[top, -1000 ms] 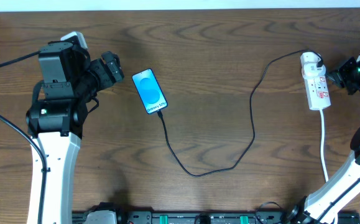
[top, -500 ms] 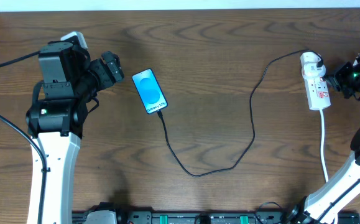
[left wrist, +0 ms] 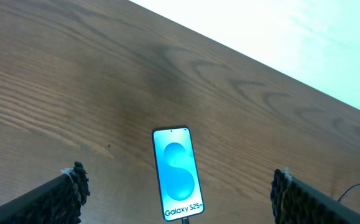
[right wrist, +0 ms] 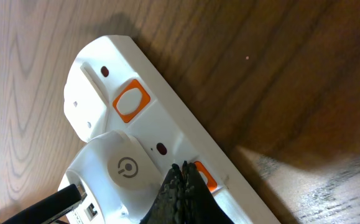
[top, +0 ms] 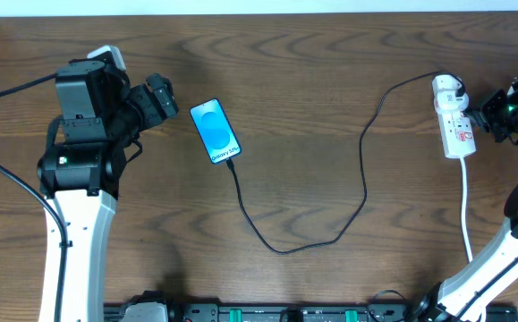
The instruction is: Plug charger to phone and switch on socket
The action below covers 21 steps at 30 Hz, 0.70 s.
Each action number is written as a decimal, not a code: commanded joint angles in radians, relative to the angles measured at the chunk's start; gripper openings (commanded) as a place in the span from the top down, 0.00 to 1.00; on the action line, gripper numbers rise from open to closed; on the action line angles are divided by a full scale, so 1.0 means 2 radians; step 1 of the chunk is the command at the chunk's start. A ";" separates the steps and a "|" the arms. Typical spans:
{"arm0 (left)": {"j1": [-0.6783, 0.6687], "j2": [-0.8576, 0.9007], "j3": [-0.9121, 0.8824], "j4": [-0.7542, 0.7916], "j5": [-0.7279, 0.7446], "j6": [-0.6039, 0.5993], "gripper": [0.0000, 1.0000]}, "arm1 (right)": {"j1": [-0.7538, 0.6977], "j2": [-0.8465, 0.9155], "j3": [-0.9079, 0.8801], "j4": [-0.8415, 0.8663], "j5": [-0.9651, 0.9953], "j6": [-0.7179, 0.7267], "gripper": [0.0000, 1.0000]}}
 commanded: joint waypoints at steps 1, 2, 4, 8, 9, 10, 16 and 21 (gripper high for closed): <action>0.002 0.001 0.005 -0.001 -0.005 0.005 0.05 | 0.029 0.011 -0.032 -0.019 -0.002 -0.008 0.99; 0.002 0.001 0.005 -0.001 -0.005 0.005 0.05 | 0.030 0.011 -0.034 -0.019 0.001 -0.007 0.99; 0.002 0.001 0.005 -0.001 -0.005 0.005 0.05 | 0.034 0.011 -0.042 -0.017 0.005 -0.006 0.99; 0.002 0.001 0.005 -0.001 -0.005 0.005 0.05 | 0.037 0.011 -0.060 -0.004 0.005 -0.006 0.99; 0.002 0.001 0.005 -0.001 -0.005 0.005 0.05 | 0.037 0.011 -0.062 -0.004 0.005 -0.006 0.99; 0.002 0.001 0.005 -0.001 -0.005 0.005 0.05 | 0.037 0.011 -0.064 -0.004 0.005 -0.006 0.99; 0.002 0.001 0.005 -0.001 -0.005 0.005 0.05 | 0.029 0.007 -0.058 0.005 0.015 -0.007 0.99; 0.002 0.001 0.005 -0.001 -0.005 0.005 0.05 | 0.001 -0.038 -0.034 -0.010 0.038 -0.007 0.99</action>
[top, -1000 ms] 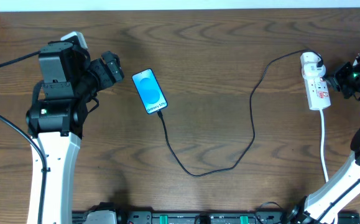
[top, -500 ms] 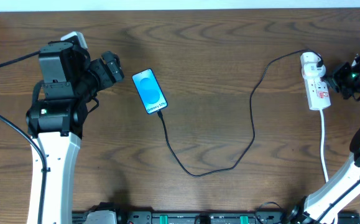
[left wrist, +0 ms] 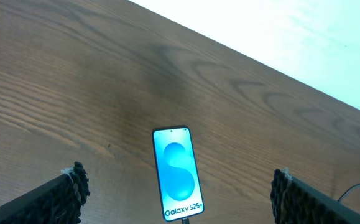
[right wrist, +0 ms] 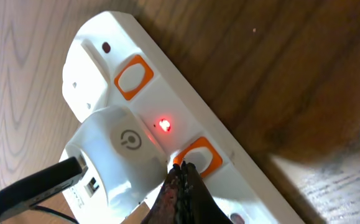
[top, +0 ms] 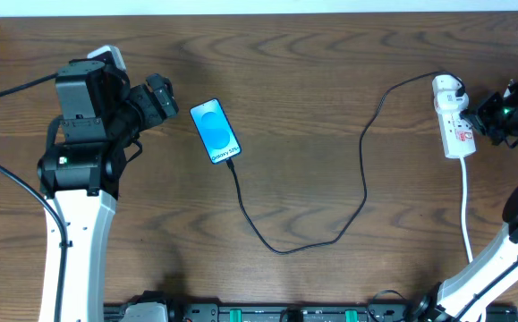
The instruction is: Plug charger to phone and switch on socket
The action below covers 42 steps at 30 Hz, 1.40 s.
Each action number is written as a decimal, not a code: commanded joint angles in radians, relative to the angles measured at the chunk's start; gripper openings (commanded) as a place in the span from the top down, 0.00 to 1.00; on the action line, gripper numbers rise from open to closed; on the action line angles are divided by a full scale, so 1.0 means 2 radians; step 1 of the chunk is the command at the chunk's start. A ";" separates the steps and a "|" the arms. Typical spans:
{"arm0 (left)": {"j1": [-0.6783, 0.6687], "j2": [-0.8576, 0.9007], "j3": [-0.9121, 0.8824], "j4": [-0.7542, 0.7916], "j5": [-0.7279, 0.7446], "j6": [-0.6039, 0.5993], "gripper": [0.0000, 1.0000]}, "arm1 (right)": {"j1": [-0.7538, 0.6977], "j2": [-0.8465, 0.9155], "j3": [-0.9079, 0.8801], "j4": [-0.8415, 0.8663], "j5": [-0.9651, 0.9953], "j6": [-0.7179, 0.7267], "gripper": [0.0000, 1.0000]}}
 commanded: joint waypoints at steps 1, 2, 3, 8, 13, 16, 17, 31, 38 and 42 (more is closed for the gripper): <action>0.002 0.001 0.005 -0.001 -0.005 0.005 0.05 | -0.012 -0.028 0.001 -0.026 0.033 -0.007 0.99; 0.002 0.001 0.005 -0.001 -0.005 0.005 0.05 | -0.019 -0.043 0.005 -0.031 0.035 -0.011 0.99; 0.002 0.001 0.005 -0.001 -0.005 0.005 0.05 | -0.026 -0.063 0.007 -0.034 0.035 -0.014 0.99; 0.002 0.001 0.005 -0.001 -0.005 0.005 0.05 | -0.047 -0.168 0.008 -0.066 0.035 -0.033 0.98; 0.002 0.001 0.005 -0.001 -0.005 0.005 0.05 | -0.015 -0.278 0.008 -0.126 0.008 -0.104 0.95; 0.002 0.001 0.005 -0.001 -0.005 0.005 0.05 | 0.034 -0.322 0.008 -0.164 0.005 -0.144 0.94; 0.002 0.001 0.005 -0.001 -0.005 0.005 0.05 | 0.056 -0.334 0.008 -0.176 0.005 -0.160 0.92; 0.002 0.001 0.005 -0.001 -0.005 0.005 0.05 | 0.364 -0.383 0.008 -0.237 0.131 -0.205 0.01; 0.002 0.001 0.005 -0.001 -0.005 0.005 0.05 | 0.398 -0.383 0.008 -0.236 0.156 -0.247 0.01; 0.002 0.001 0.005 -0.001 -0.005 0.005 0.05 | 0.398 -0.383 0.008 -0.230 0.175 -0.246 0.01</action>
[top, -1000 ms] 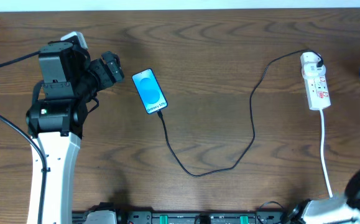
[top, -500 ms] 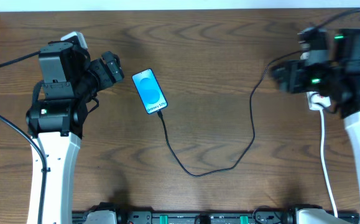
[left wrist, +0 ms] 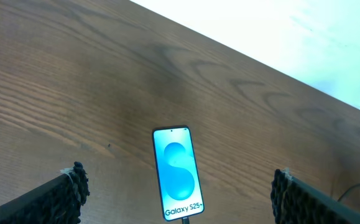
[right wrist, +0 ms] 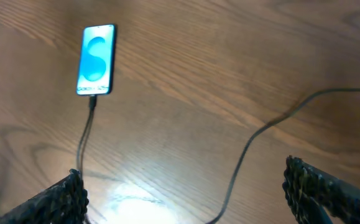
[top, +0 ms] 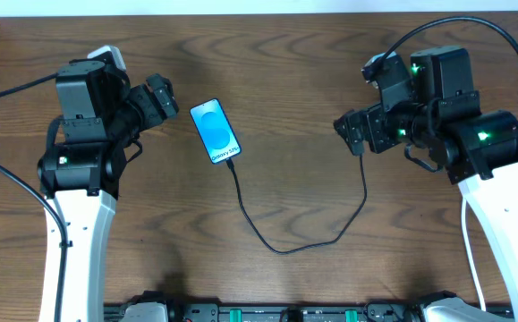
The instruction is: Plug charger to phone and switch on socket
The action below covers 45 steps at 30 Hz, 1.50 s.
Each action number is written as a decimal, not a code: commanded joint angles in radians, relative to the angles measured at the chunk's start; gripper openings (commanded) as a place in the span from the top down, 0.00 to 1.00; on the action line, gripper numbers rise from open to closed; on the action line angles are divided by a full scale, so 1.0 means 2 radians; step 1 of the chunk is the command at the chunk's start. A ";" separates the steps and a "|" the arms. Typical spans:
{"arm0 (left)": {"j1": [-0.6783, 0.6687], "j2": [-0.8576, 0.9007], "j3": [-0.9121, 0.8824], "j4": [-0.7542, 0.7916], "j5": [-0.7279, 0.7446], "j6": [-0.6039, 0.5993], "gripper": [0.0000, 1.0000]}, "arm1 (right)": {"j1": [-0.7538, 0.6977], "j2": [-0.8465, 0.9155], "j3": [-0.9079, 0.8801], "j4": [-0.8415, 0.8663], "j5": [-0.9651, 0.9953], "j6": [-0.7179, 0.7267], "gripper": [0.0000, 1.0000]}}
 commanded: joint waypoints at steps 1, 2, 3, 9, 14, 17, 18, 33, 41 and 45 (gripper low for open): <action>0.002 0.001 0.005 0.000 -0.005 0.005 0.05 | 0.002 -0.006 0.001 0.006 0.029 -0.014 0.01; 0.002 0.001 0.005 0.000 -0.005 0.005 0.05 | 0.002 -0.006 0.001 0.009 0.036 -0.014 0.01; 0.002 0.001 0.005 0.000 -0.005 0.005 0.05 | 0.002 -0.006 0.001 0.014 0.043 -0.014 0.01; 0.002 0.001 0.005 0.000 -0.005 0.005 0.05 | 0.001 -0.010 -0.006 0.081 0.099 -0.019 0.01; 0.002 0.001 0.005 0.000 -0.005 0.005 0.05 | -0.003 -0.037 -0.040 0.156 0.140 -0.029 0.01; 0.002 0.001 0.005 0.000 -0.005 0.005 0.05 | -0.019 -0.076 -0.101 0.226 0.144 -0.029 0.01; 0.002 0.001 0.005 0.000 -0.005 0.005 0.05 | -0.026 -0.092 -0.127 0.252 0.144 -0.029 0.01; 0.002 0.001 0.005 0.000 -0.005 0.005 0.05 | -0.104 -0.418 -0.506 0.485 0.127 -0.028 0.01; 0.002 0.001 0.005 0.000 -0.005 0.005 0.05 | -0.114 -0.564 -0.636 0.508 0.127 -0.028 0.01; 0.002 0.001 0.005 0.000 -0.005 0.005 0.05 | -0.113 -0.615 -0.686 0.515 0.125 -0.028 0.01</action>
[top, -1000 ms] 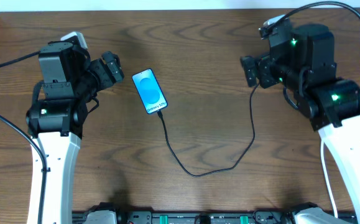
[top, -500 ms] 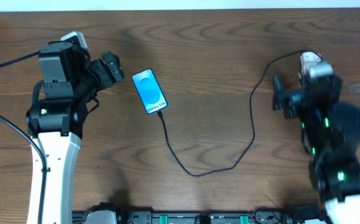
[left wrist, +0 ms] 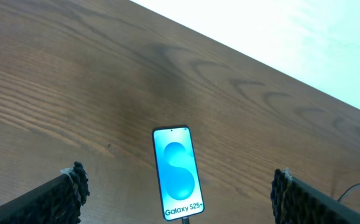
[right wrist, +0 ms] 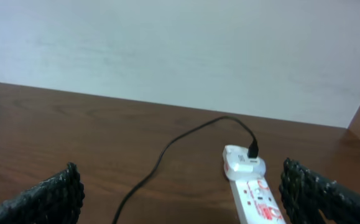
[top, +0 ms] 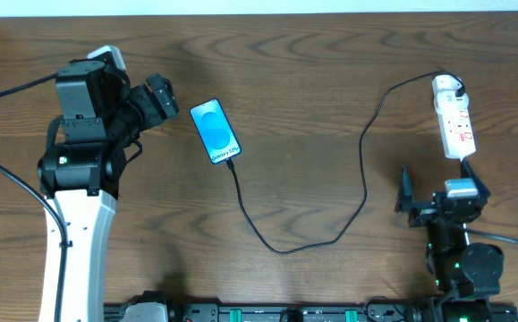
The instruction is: Plug charger to phone and switch on socket
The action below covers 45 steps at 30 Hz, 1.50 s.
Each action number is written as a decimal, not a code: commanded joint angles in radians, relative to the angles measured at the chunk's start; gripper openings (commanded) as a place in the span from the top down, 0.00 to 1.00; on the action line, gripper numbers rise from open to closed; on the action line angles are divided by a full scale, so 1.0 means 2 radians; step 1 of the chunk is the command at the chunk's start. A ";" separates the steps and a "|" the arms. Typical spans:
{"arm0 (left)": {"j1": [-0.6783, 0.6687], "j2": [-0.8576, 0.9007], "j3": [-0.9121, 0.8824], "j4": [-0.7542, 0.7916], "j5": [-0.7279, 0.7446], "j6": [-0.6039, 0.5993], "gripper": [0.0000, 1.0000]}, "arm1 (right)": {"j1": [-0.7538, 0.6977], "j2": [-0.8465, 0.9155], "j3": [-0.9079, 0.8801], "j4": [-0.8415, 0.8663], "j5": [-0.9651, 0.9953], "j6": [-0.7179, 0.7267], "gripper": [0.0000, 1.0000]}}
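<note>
The phone [top: 216, 131] lies face up with its blue screen lit, and the black cable [top: 363, 170] is plugged into its lower end. The cable loops across the table to the white charger [right wrist: 244, 163] seated in the white power strip [top: 454, 128] at the far right. My left gripper [top: 156, 100] is open just left of the phone [left wrist: 178, 174], and its fingers [left wrist: 68, 194] frame it. My right gripper [top: 441, 204] is open at the near right edge, well short of the strip [right wrist: 254, 198]. The strip's switch light is too blurred to read.
The wooden table [top: 312, 80] ends at a pale wall along the far side. The strip's white lead [top: 465, 192] runs toward the near edge beside my right arm. The cable's loop lies between the two arms.
My right arm was over the table's middle right near the cable, facing the phone. Now it sits at the near right edge, facing the power strip, still open. The left arm has not moved.
My right gripper was shut with its tip on an orange switch beside the charger, no light showing. Then a red light glowed next to that switch. Then the arm was open over the middle right, and now at the near edge. Phone and left arm stayed put.
</note>
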 commanded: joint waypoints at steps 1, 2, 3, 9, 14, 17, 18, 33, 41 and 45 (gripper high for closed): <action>0.002 0.001 0.005 0.000 -0.005 0.005 0.05 | -0.003 -0.036 -0.033 0.002 -0.002 -0.002 0.01; 0.002 0.001 0.005 0.000 -0.005 0.005 0.05 | -0.003 -0.042 -0.039 0.002 -0.002 0.001 0.01; 0.002 0.001 0.005 0.000 -0.005 0.005 0.05 | -0.003 -0.050 -0.045 0.002 -0.002 0.003 0.01; 0.002 0.001 0.005 0.000 -0.005 0.005 0.05 | -0.003 -0.096 -0.069 -0.026 -0.009 0.012 0.01; 0.002 0.001 0.005 0.000 -0.005 0.005 0.05 | -0.003 -0.096 -0.069 -0.057 -0.016 0.021 0.01; 0.002 0.001 0.005 0.000 -0.005 0.005 0.05 | -0.003 -0.093 -0.069 -0.056 -0.016 0.023 0.01; 0.002 0.001 0.005 0.000 -0.005 0.005 0.05 | -0.003 -0.093 -0.069 -0.056 -0.016 0.023 0.01; 0.002 0.001 0.005 0.000 -0.005 0.005 0.05 | -0.003 -0.093 -0.069 -0.056 -0.016 0.023 0.01; 0.002 0.001 0.005 -0.014 -0.005 0.005 0.05 | -0.003 -0.093 -0.069 -0.056 -0.016 0.023 0.01; 0.002 0.001 0.005 -0.026 -0.005 0.005 0.05 | -0.003 -0.093 -0.069 -0.056 -0.016 0.023 0.01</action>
